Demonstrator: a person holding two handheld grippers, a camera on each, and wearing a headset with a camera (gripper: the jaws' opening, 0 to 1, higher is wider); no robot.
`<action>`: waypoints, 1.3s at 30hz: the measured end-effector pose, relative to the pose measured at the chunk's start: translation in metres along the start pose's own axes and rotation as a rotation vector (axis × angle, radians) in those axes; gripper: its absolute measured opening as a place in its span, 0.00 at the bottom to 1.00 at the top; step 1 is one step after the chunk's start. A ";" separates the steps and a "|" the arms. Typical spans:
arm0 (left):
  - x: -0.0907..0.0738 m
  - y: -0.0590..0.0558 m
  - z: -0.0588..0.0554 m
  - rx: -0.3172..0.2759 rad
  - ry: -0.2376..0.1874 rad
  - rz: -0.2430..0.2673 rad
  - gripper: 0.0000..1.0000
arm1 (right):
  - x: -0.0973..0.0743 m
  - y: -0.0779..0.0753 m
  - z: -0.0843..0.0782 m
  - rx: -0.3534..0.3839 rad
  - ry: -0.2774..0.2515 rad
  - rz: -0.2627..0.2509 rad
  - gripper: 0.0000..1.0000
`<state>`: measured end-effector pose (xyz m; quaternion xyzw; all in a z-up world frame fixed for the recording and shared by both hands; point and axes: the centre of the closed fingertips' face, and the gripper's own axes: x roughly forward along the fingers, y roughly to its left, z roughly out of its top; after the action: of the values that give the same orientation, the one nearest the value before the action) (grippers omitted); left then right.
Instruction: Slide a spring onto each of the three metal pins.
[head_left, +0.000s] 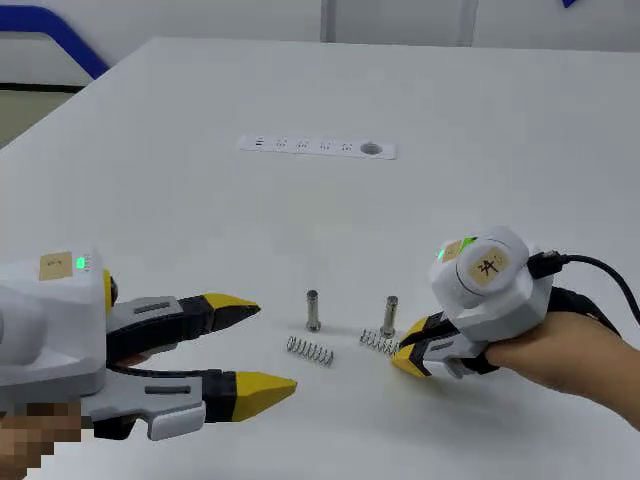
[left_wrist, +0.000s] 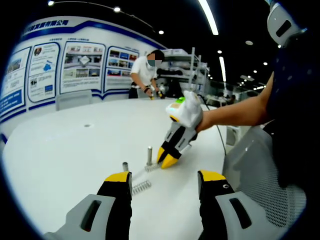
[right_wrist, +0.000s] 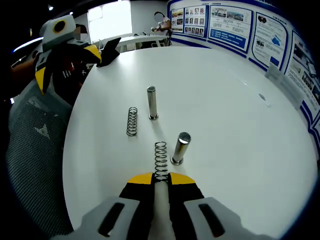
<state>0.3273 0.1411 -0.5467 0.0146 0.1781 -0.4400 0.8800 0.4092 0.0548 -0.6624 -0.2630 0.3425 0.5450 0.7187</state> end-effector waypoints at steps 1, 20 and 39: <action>0.000 -0.001 0.000 0.002 0.001 -0.003 0.54 | -0.001 0.001 -0.001 0.003 0.003 0.004 0.11; 0.029 -0.006 -0.008 0.103 0.084 -0.131 0.46 | -0.051 0.039 0.034 -0.117 0.008 0.079 0.11; 0.048 -0.018 -0.006 0.227 0.100 -0.228 0.29 | -0.065 0.074 0.058 -0.273 0.019 0.144 0.11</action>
<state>0.3382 0.0942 -0.5656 0.1156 0.1715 -0.5530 0.8071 0.3382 0.0791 -0.5753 -0.3379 0.2902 0.6342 0.6320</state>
